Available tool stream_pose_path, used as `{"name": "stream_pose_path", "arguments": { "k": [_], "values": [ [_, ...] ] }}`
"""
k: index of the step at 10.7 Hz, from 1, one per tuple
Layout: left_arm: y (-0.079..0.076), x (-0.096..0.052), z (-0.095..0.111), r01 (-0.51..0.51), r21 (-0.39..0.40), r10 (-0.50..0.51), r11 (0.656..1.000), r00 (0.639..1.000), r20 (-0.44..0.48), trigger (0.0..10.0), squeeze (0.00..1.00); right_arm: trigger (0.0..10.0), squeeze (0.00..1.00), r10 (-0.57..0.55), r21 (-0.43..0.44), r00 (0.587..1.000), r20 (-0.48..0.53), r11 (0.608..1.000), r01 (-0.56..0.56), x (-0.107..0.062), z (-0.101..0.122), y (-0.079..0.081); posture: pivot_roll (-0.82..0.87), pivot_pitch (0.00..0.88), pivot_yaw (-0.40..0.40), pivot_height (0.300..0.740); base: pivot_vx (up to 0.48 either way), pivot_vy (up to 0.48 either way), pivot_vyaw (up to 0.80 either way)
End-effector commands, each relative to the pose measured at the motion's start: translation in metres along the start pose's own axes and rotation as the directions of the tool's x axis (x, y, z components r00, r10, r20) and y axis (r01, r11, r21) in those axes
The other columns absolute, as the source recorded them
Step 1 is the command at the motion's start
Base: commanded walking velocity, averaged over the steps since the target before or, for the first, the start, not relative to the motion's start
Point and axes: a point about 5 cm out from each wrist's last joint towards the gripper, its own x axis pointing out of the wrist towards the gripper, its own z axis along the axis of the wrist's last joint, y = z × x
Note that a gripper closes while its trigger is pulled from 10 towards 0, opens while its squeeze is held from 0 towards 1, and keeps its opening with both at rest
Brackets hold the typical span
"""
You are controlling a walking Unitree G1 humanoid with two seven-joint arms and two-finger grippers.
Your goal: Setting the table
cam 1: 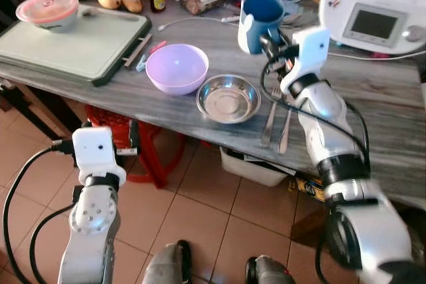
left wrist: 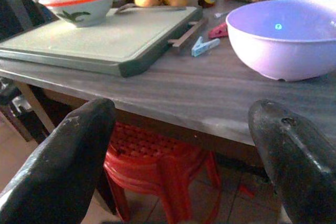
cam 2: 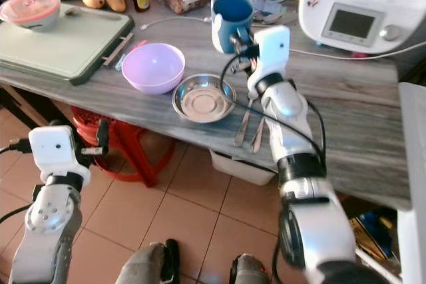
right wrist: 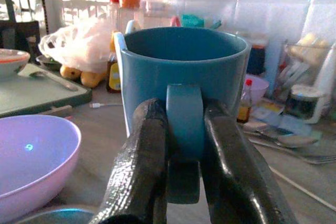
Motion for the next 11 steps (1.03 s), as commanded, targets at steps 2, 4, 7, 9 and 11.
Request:
{"name": "stream_pose_path", "arguments": {
  "k": [2,4,7,9,11],
  "values": [
    [0.006,-0.006,0.004,-0.003,0.031,0.003,1.0,1.0,-0.007,10.0,0.0,10.0,0.0,0.014,0.046,1.0,-0.016,0.999,-0.013,0.003,-0.008,0.004,0.15,0.261,0.073,0.74,0.0,0.0,0.0],
    [0.008,-0.009,0.006,0.0,0.037,0.0,0.999,1.0,-0.016,10.0,0.0,10.0,0.0,0.034,0.073,0.997,-0.062,0.997,-0.03,0.001,-0.022,0.011,0.16,0.274,0.078,0.74,0.0,0.0,0.0],
    [0.008,-0.01,0.008,0.002,0.041,-0.001,0.999,1.0,-0.026,10.0,0.0,10.0,1.0,0.037,0.075,0.995,-0.095,0.997,-0.029,-0.004,-0.033,0.014,0.16,0.28,0.076,0.74,0.0,0.0,0.0],
    [0.006,-0.009,0.008,0.008,0.037,-0.007,0.999,0.999,-0.032,10.0,0.0,10.0,1.0,0.016,0.032,0.994,-0.11,0.999,-0.012,-0.007,-0.038,0.012,0.16,0.279,0.075,0.74,0.0,0.0,0.0],
    [0.004,-0.007,0.007,0.013,0.031,-0.012,0.999,0.999,-0.037,10.0,0.0,10.0,1.0,0.017,-0.079,0.996,-0.088,0.997,-0.024,-0.006,-0.032,0.01,0.15,0.272,0.068,0.74,0.0,0.0,0.0]
  ]
}}
